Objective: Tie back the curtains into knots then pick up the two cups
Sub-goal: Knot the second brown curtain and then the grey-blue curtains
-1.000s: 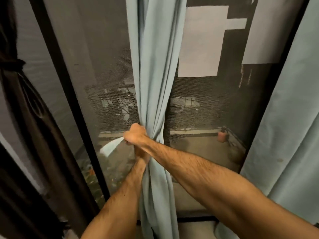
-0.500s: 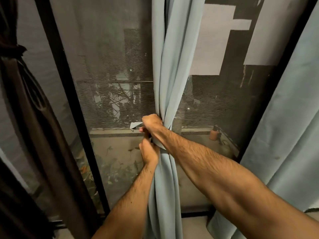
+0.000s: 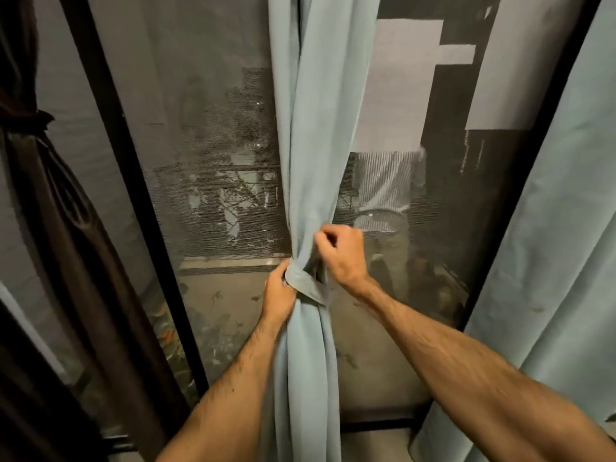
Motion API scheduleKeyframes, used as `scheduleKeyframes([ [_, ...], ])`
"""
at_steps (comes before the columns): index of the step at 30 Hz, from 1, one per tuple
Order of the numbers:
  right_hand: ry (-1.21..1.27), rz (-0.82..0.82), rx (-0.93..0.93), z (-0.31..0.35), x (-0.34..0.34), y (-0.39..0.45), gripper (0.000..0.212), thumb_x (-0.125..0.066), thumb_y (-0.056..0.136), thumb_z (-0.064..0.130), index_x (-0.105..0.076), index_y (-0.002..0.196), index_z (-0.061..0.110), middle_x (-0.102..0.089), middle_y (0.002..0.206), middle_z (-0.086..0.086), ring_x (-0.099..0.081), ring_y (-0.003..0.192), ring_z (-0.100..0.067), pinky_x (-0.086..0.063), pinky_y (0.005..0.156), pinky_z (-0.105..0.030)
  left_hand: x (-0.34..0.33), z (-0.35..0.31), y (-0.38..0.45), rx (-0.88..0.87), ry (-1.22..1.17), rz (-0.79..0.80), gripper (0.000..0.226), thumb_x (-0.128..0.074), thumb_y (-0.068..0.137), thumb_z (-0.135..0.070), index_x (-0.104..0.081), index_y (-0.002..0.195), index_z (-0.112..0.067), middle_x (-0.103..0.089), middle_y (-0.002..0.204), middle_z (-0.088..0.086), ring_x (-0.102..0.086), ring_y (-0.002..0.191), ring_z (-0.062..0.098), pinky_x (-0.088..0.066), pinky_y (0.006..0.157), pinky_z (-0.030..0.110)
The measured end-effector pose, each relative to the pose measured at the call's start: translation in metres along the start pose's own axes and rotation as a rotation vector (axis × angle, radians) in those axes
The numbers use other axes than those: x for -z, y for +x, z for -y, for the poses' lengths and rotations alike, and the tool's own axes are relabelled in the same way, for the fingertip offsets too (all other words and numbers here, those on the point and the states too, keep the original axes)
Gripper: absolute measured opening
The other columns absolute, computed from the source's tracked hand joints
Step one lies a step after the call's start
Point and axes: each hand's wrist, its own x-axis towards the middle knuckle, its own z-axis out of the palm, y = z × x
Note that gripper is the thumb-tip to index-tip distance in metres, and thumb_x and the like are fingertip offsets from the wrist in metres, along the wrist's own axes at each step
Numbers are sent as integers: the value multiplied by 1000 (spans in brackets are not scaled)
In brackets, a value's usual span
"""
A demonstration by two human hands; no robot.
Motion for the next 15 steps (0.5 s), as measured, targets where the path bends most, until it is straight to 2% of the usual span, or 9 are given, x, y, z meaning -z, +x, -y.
scheduleKeyframes([
  [2,-5,-70,-174,-37,8,-2,46,-58,90,14,-38,50,24,-35,46,9,-31,45,-5,-32,49,-31,9,3,4,2,-19,23,30,-58,96,2,-71,114,-17,-75,103,-11,-66,95,1,-51,84,13],
  [4,-12,54,-325,-74,5,-5,33,-53,98,15,-57,65,16,-62,60,-3,-59,49,-16,-54,51,-37,15,3,5,24,-18,65,34,-61,95,5,-69,112,-22,-73,101,-17,-67,92,-2,-48,81,8],
  [5,-20,213,-401,-91,0,-7,20,-52,100,11,-68,87,11,-72,81,-12,-70,63,-22,-62,59,-41,16,0,5,27,-23,99,34,-63,94,5,-67,114,-23,-71,102,-19,-67,90,-6,-48,80,7],
  [6,-40,379,-420,-106,-7,-8,24,-51,98,4,-68,114,8,-74,105,-16,-74,82,-25,-64,73,-43,16,-2,4,30,-26,131,36,-65,93,4,-65,118,-21,-70,105,-18,-67,90,-11,-49,82,6],
  [8,-44,646,-400,-120,-22,-10,56,-53,88,-4,-53,143,8,-64,136,-12,-65,118,-27,-55,100,-39,14,-2,3,49,-31,186,36,-69,92,0,-64,125,-14,-71,112,-13,-67,96,-11,-52,94,13],
  [10,19,752,-402,-122,-34,-14,53,-65,87,11,-57,139,4,-64,134,-7,-60,124,-23,-48,106,-34,12,-1,1,72,-52,218,39,-71,92,-5,-65,130,-10,-72,119,-4,-69,107,0,-51,99,19],
  [12,51,757,-400,-122,-39,-15,51,-71,86,26,-64,130,1,-68,128,-13,-64,118,-26,-51,104,-40,9,-1,-2,115,-97,241,40,-71,92,-6,-64,131,-9,-72,123,1,-69,113,10,-52,99,23],
  [13,75,758,-417,-121,-37,-16,42,-71,90,20,-67,125,-1,-70,122,-16,-67,112,-27,-55,99,-41,7,-1,-2,131,-120,247,40,-71,92,-5,-64,131,-8,-72,124,3,-68,114,14,-52,100,26],
  [15,94,763,-423,-125,-31,-17,18,-62,95,3,-71,108,-5,-75,97,-16,-72,85,-24,-61,72,-33,4,-3,-4,146,-147,243,37,-69,92,-2,-64,129,-8,-72,123,3,-69,112,15,-54,99,29],
])
